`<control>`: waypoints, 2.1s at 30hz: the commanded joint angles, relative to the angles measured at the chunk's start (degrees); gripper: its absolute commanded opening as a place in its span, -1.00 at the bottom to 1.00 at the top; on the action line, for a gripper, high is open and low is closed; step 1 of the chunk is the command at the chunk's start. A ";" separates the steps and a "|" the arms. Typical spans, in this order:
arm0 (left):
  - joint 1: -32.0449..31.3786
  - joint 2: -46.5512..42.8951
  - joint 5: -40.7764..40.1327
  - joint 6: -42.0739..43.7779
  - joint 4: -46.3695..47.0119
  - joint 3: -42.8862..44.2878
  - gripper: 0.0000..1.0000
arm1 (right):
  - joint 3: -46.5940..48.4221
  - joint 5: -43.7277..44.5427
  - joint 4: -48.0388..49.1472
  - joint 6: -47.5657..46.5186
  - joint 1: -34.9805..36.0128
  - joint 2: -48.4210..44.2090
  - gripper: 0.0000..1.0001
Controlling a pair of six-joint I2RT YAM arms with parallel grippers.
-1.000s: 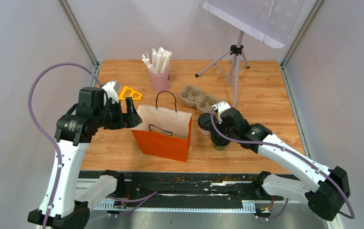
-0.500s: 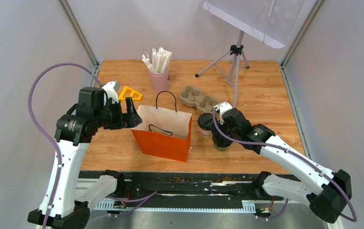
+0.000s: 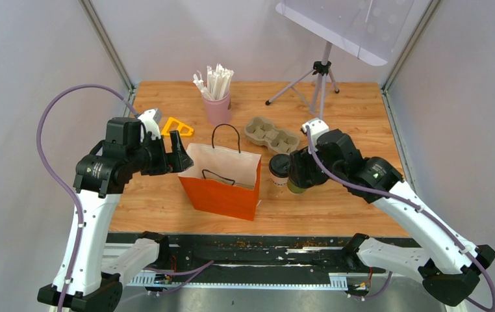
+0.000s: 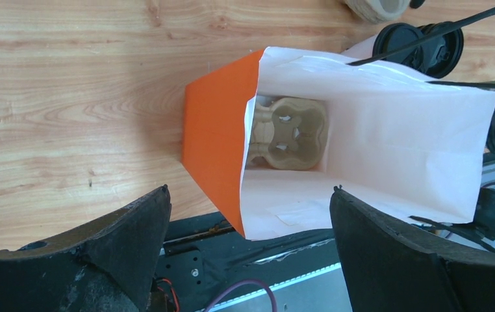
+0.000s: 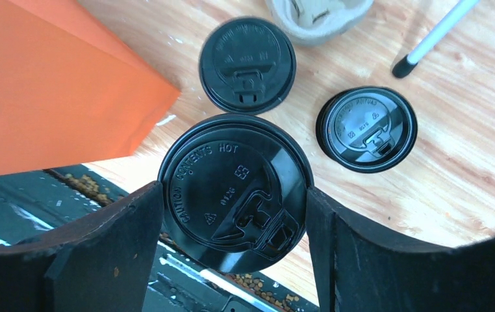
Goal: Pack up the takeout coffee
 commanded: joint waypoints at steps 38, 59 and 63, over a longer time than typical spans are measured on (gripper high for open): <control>0.20 2.48 8.86 -2.99 11.98 -5.19 -0.54 | 37.40 -7.81 8.29 -7.51 15.27 24.05 0.20; 0.21 2.12 -0.21 1.13 -2.17 2.28 0.40 | 25.93 -6.18 11.49 -24.65 27.44 25.89 0.18; 0.17 1.48 0.10 2.10 -1.47 0.28 0.35 | 24.59 -5.04 11.78 -24.04 28.94 25.74 0.18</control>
